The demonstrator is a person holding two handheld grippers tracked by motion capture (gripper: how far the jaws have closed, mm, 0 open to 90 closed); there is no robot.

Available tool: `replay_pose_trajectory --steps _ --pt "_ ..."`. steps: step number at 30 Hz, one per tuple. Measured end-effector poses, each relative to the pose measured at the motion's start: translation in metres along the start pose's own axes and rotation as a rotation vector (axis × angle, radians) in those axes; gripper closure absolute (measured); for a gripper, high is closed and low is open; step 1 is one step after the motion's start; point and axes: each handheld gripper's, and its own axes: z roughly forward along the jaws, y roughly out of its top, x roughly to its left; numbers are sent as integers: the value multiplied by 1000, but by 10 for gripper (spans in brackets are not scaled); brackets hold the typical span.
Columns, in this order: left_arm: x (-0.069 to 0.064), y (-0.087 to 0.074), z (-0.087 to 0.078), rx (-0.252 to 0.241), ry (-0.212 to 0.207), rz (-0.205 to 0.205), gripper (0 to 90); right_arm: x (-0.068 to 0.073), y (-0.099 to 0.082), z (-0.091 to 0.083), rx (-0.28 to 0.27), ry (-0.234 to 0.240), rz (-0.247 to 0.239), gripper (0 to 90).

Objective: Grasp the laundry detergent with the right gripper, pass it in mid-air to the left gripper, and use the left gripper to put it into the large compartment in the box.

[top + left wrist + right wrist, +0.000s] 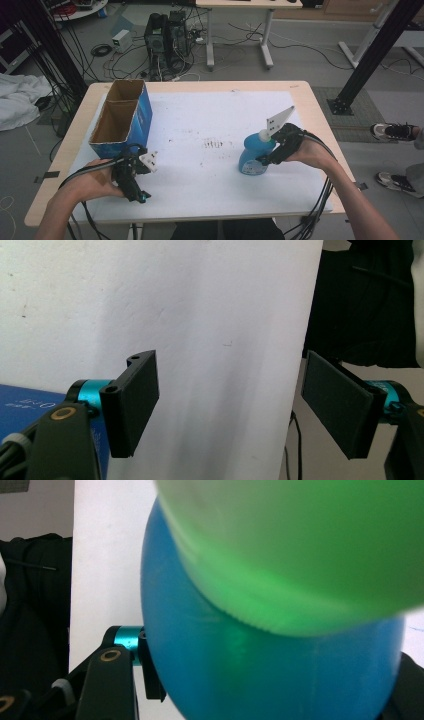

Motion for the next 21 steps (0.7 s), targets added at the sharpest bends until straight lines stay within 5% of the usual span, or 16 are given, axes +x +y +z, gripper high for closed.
replay_pose_trajectory --steps 21 --pt "0 0 0 -3 0 -1 232 -3 -1 1 -23 10 -31 416"
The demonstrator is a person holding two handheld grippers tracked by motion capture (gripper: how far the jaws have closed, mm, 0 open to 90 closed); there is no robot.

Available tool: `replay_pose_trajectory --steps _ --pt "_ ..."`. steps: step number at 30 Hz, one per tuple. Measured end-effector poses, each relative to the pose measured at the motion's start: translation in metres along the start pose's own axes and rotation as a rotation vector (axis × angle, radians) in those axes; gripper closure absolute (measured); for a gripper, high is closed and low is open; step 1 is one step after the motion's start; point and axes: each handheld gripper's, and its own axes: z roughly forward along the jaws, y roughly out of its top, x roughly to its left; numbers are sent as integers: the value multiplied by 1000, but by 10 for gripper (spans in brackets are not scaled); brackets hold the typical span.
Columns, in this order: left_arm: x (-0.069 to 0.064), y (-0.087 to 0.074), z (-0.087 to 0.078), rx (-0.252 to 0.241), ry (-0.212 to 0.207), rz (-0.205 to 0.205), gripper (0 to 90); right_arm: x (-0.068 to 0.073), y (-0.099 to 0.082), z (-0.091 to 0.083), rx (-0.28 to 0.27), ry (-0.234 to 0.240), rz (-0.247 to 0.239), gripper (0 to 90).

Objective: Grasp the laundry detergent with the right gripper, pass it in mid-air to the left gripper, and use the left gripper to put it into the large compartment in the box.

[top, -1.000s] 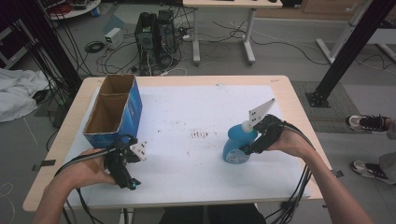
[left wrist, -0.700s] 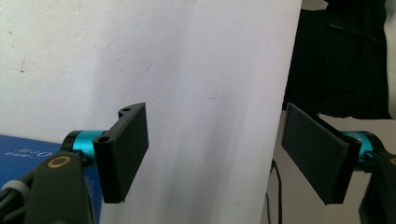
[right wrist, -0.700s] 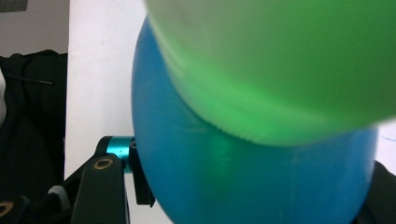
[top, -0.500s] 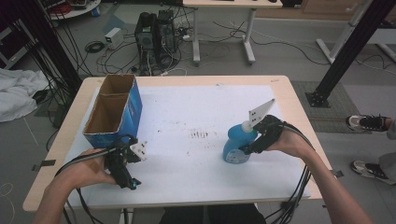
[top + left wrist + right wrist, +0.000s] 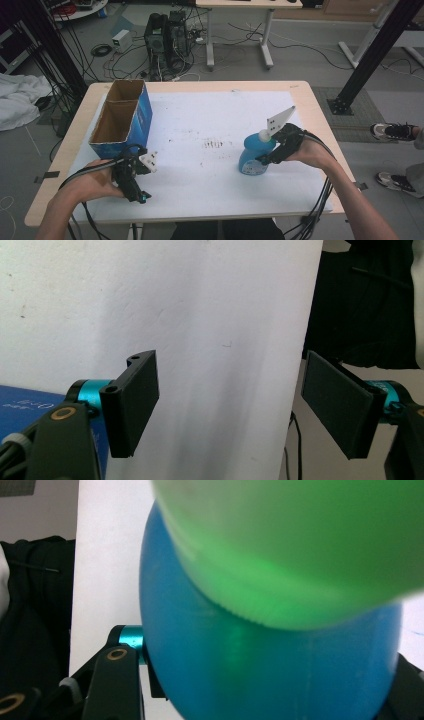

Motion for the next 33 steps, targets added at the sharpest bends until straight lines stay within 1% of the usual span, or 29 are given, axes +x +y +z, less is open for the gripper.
replay_pose_trajectory --steps 1,3,5,7,8,9,11,12,13,14,16,17,18,21,22,23,24,25,26,27,28,29,30,31,32,33 --pt "0 0 0 0 0 0 232 0 0 0 0 0 0 416" --pt "0 1 0 -6 4 0 232 0 -2 1 -20 -7 -11 426" --pt "0 1 -1 -7 6 3 232 0 -3 0 -30 -5 -11 431" --pt "0 1 -1 -11 8 -2 232 0 -4 0 -31 -3 -14 434" --pt "1 1 -1 -9 10 -2 232 0 -4 0 -39 -9 -16 439" --pt "1 1 -2 -20 9 -4 232 0 -4 0 -36 -8 -19 442" --pt "1 1 -3 -18 10 0 233 1 -5 0 -44 -12 -20 445" --pt "1 2 -3 -26 9 -8 232 1 -5 0 -41 -11 -22 447" --pt "1 2 -4 -25 9 -7 233 1 -5 0 -49 -15 -16 449" --pt "1 1 -4 -34 8 -16 232 1 -6 0 -52 -15 -16 450" --pt "2 2 -5 -39 11 -17 232 1 -6 -1 -46 -11 -15 452" --pt "2 2 -6 -42 11 -17 233 3 -5 -1 -44 -13 -3 452" --pt "2 2 -6 -48 13 -22 232 2 -5 0 -45 -12 -14 453" --pt "3 3 -8 -59 13 -26 232 3 -4 0 -52 -11 -14 454" --pt "4 3 -10 -74 16 -33 232 4 -2 -1 -57 -4 -19 454" --pt "5 4 -13 -81 20 -34 232 5 0 -1 -59 -11 -17 454" --pt "5 6 -15 -96 19 -42 233 7 2 -4 -43 -14 -3 454" --pt "5 6 -15 -96 19 -42 233 7 2 -4 -43 -14 -3 454" --pt "6 8 -18 -109 24 -42 233 6 5 -4 -59 -20 -32 454" --pt "7 13 -24 -127 34 -41 232 8 12 -7 -52 -20 -29 454" --pt "9 17 -28 -129 44 -35 233 8 16 -8 -54 -20 -34 453" --pt "9 20 -31 -134 54 -37 233 9 20 -9 -59 -21 -40 453" --pt "11 25 -36 -145 57 -36 233 9 23 -10 -60 -15 -45 453" --pt "11 25 -36 -145 57 -36 233 9 23 -10 -60 -15 -45 453" --pt "12 29 -39 -157 57 -38 233 10 28 -10 -66 -12 -45 453" --pt "13 34 -44 -164 60 -39 233 10 32 -12 -59 -3 -40 453"
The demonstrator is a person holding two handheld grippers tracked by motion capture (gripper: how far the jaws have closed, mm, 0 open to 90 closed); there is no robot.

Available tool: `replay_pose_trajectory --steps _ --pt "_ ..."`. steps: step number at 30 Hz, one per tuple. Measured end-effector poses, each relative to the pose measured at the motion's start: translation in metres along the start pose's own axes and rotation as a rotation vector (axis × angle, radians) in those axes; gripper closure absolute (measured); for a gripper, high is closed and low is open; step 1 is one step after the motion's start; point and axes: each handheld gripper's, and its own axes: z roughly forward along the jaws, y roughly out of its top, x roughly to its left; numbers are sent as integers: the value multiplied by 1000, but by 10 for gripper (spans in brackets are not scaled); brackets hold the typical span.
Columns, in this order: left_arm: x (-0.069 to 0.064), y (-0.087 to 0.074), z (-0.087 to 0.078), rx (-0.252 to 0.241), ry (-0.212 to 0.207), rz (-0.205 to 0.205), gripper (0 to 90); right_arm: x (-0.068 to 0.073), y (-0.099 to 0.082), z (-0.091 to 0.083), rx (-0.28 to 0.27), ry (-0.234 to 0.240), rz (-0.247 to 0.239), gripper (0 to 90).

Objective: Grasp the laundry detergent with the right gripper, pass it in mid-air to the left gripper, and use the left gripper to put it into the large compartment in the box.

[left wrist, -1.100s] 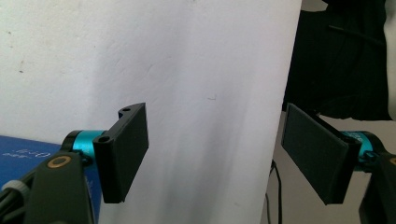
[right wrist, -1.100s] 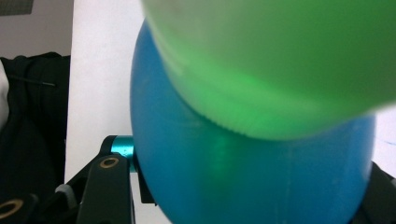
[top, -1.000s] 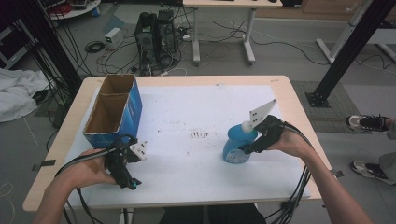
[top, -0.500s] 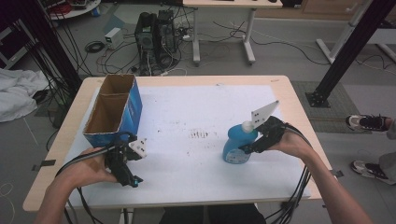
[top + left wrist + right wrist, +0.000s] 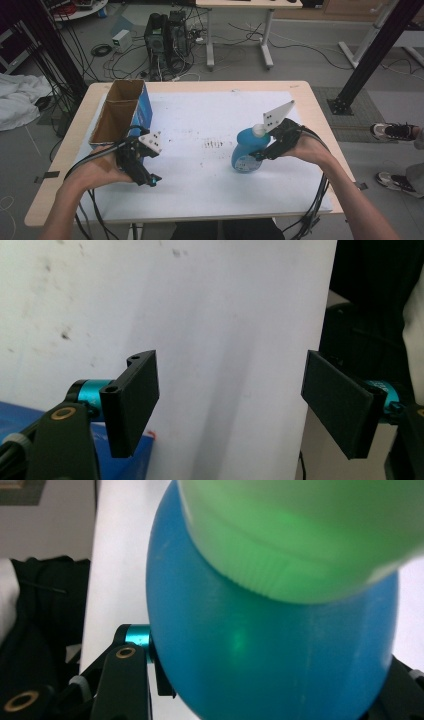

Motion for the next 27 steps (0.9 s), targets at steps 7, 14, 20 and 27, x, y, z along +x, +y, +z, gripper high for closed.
replay_pose_trajectory --steps 7,14,20,27 --pt "8 38 -19 -87 8 -27 233 2 26 1 0 11 -37 451" --pt "18 77 -25 -70 1 40 233 6 45 7 6 23 -46 451" --pt "21 109 -21 -107 -23 45 232 7 57 16 2 38 -48 451" --pt "22 131 -13 -85 -31 70 233 8 62 23 2 46 -53 451"
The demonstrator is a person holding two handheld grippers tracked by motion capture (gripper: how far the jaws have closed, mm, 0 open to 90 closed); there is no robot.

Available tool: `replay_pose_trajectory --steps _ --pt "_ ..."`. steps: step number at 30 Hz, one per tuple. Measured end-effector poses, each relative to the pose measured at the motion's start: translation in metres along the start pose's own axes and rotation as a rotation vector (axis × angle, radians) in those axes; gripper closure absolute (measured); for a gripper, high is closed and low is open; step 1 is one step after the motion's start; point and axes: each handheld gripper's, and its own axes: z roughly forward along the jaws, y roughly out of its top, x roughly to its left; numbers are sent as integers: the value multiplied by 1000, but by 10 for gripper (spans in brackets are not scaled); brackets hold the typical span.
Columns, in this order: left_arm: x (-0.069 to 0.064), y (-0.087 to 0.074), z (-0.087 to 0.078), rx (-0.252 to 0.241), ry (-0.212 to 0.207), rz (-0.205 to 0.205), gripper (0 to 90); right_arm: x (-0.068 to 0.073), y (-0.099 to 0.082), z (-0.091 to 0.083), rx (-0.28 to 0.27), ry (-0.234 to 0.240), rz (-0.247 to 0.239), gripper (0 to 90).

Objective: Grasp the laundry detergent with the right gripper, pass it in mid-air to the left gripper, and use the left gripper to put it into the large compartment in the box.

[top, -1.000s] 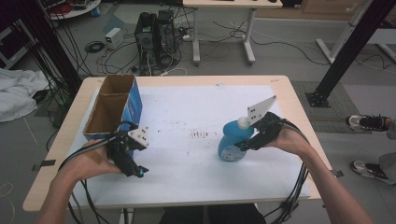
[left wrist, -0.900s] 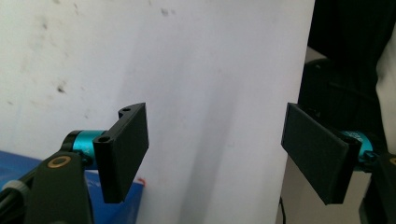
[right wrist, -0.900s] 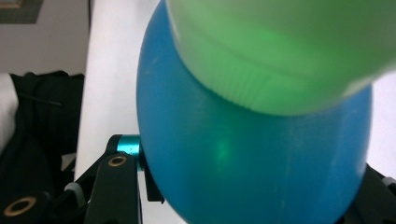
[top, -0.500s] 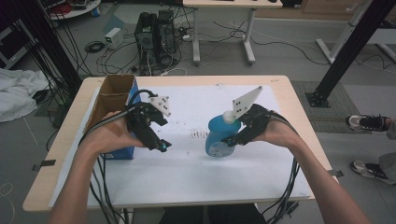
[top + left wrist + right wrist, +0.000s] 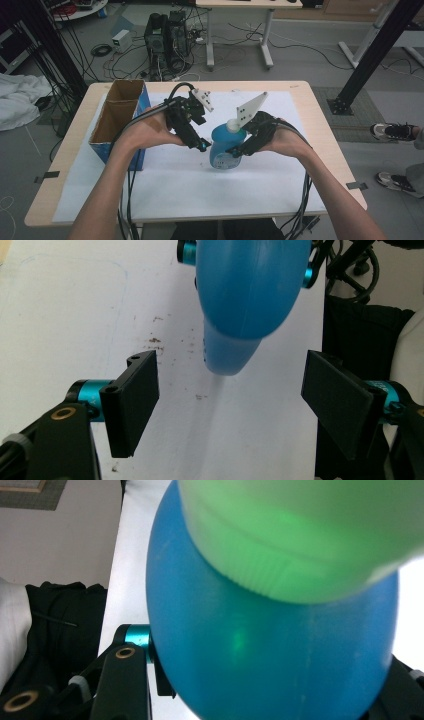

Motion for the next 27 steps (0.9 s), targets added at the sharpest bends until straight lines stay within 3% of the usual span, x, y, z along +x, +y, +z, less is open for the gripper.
replay_pose_trajectory --steps 6,7,8,9,10,11,12,18,19,22,26,27 --pt "0 9 8 -1 -14 6 233 -1 2 3 3 -2 -13 450" --pt "-1 12 10 2 -13 6 233 0 2 3 9 13 7 450" --pt "-2 13 11 0 -18 1 233 -2 3 5 -12 1 -29 450" --pt "-2 15 12 -1 -16 8 233 0 3 6 8 14 -12 450" --pt "-2 17 13 1 -16 12 233 -1 3 8 0 13 -33 450" --pt "-2 19 15 1 -21 29 233 1 4 8 9 26 0 450" --pt "-2 21 16 0 -22 28 233 -1 4 9 3 26 -22 450" --pt "-4 27 24 0 -31 16 233 -3 5 13 -4 -8 -52 449" --pt "-3 28 24 17 -32 33 233 -4 5 14 -11 -14 -56 449" --pt "-4 30 27 21 -31 34 233 -2 5 14 9 20 -25 449" --pt "-3 33 30 32 -34 47 233 -1 5 15 11 16 -16 448" --pt "-4 33 32 19 -35 33 234 -1 5 15 10 16 -15 449"
